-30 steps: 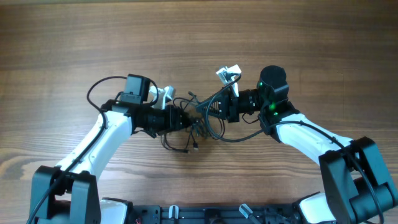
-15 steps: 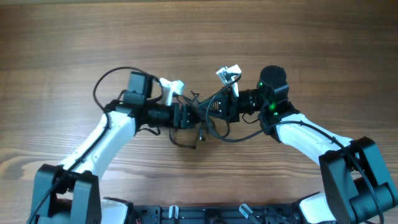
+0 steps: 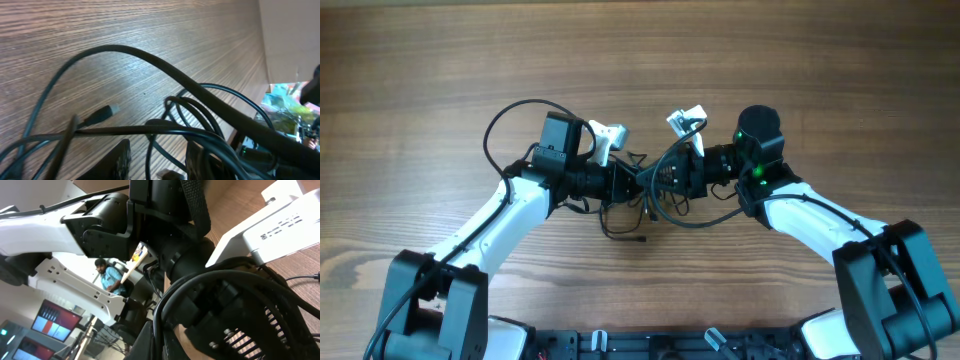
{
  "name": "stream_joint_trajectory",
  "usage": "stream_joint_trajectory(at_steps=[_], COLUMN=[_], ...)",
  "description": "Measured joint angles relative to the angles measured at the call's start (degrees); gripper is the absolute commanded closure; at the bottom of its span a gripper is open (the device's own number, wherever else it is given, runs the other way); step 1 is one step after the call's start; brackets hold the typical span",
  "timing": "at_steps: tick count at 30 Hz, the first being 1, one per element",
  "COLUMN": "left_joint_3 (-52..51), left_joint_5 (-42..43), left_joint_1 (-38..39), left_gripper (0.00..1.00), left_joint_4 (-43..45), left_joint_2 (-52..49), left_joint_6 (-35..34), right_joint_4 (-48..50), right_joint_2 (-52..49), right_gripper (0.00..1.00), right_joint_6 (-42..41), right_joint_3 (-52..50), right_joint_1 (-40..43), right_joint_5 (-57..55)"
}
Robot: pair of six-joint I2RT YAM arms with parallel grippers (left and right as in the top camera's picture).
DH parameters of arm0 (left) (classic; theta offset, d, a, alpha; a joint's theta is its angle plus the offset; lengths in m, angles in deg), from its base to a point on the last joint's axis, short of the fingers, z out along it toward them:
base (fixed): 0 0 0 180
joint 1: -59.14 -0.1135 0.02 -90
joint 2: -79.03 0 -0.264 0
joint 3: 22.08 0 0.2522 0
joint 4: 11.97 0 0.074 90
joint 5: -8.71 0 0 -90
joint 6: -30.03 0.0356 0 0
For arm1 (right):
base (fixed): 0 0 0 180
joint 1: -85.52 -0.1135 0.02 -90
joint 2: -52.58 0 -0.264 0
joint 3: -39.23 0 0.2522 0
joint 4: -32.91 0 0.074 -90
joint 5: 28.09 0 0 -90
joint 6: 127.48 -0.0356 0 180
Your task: Untangle cables
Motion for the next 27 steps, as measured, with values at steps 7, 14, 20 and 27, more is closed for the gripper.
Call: stream_joint_trajectory(at_steps=[7,14,20,27], left_joint_3=[0.0,0.0,0.0,0.0], left_joint_5=[-1.7,6.3,28.4,41.3], left_joint_1=[-4.0,-11.0,-11.5,-15.2], left_gripper=[0.7,0.42,0.38,0.41], left_joint_4=[0.0,0.9,3.9,4.1], left_joint_2=[0.0,0.0,-0.1,-0.1], left_joint_6=[-1.6,-5.6,-4.1,-3.7], right_joint_4=[4.6,23.0,37.2,42.3], right_joint_2=[0.0,-0.1,-0.2,-0.2], right_gripper=[0.96,0.96,0.96,0.96], right_joint_6=[-5.0,-21.6,-36.2,-39.7], right_joint_3=[0.0,0.0,0.0,0.0], right_joint_1=[0.0,0.0,0.0,2.8], right_joint_5=[1.4,2.1,-1.7,-5.4])
